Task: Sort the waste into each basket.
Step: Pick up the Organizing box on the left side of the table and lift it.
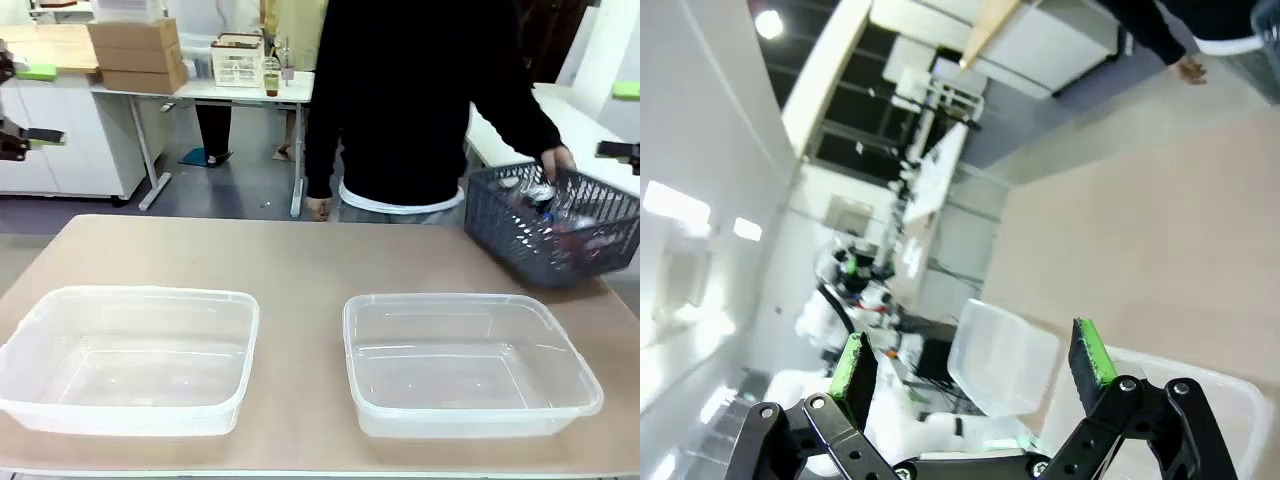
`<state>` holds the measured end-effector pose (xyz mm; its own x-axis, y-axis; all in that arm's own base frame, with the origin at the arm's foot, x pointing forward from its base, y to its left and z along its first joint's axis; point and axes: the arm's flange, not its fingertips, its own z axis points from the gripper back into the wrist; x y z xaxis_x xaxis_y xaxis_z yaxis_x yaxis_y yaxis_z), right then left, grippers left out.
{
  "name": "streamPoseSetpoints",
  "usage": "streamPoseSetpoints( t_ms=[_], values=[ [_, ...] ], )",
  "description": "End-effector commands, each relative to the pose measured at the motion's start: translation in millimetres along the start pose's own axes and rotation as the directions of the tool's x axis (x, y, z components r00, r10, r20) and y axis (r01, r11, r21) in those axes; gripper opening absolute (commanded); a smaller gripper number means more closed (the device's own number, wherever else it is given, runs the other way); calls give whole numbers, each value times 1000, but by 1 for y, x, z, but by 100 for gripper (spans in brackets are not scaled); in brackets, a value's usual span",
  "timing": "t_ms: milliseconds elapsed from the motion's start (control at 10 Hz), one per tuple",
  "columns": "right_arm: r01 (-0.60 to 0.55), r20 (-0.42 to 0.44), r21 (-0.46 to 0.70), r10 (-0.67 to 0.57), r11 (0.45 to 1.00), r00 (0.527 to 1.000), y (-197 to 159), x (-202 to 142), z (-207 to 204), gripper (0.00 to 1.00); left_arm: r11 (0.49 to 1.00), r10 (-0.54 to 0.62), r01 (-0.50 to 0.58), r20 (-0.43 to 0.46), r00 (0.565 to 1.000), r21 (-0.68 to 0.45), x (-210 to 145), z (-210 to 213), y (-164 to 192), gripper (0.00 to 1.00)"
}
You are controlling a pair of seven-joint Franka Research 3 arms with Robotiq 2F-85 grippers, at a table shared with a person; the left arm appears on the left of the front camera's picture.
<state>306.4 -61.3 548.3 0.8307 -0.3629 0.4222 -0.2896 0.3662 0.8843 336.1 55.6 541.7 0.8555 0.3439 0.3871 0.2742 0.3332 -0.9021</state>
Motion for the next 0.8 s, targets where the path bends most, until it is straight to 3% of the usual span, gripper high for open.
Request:
streamPoseSetpoints(
  t_ms=[0,500,600,700],
  values=[
    [-106,-36,-57,104,993,994,8,-2,-1,100,996,-74,79,-112,991,45,-10,-12,-9,100],
    [-82,-54,-81,78,993,995,10,-6,-2,100,996,-74,79,-112,991,45,-10,-12,-9,100],
    [-93,-155,-86,79,992,985,21,-3,-39,100,995,-49,59,-129,990,75,-15,-13,-9,100],
    [-67,-210,-103,44,992,977,44,-7,-101,100,992,-15,35,-156,988,125,-12,-7,-11,100]
  ],
)
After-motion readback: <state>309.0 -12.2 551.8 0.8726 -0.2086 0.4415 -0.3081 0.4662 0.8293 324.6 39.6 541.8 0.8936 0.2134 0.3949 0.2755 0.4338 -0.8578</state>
